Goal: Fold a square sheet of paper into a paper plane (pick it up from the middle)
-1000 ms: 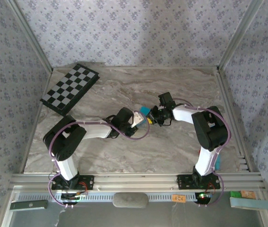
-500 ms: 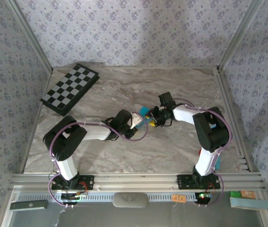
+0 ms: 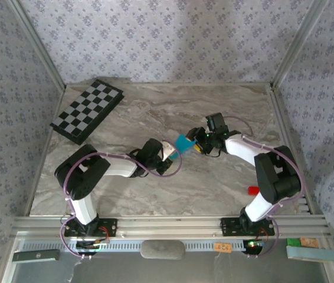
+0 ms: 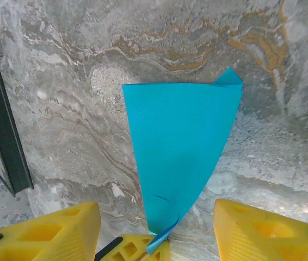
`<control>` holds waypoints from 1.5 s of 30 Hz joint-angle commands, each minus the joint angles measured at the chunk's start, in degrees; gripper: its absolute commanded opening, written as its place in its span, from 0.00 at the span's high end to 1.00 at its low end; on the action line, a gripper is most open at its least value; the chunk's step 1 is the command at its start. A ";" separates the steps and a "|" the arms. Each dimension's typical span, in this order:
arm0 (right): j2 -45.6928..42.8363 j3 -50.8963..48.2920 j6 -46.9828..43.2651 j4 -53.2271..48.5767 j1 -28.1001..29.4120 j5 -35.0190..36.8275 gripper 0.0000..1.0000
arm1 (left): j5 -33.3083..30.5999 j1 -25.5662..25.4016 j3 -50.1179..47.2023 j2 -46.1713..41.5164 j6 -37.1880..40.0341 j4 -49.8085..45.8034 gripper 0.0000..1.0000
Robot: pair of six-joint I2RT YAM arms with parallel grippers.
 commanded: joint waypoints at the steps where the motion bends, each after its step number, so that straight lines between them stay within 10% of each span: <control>1: -1.99 -2.32 -2.95 3.14 -0.30 1.82 0.41 | 3.96 0.35 -1.84 2.25 -3.71 -0.96 0.89; 45: 8.99 -7.96 -8.14 27.12 5.18 -12.10 0.60 | 16.81 5.04 5.45 7.08 -14.78 -17.39 0.91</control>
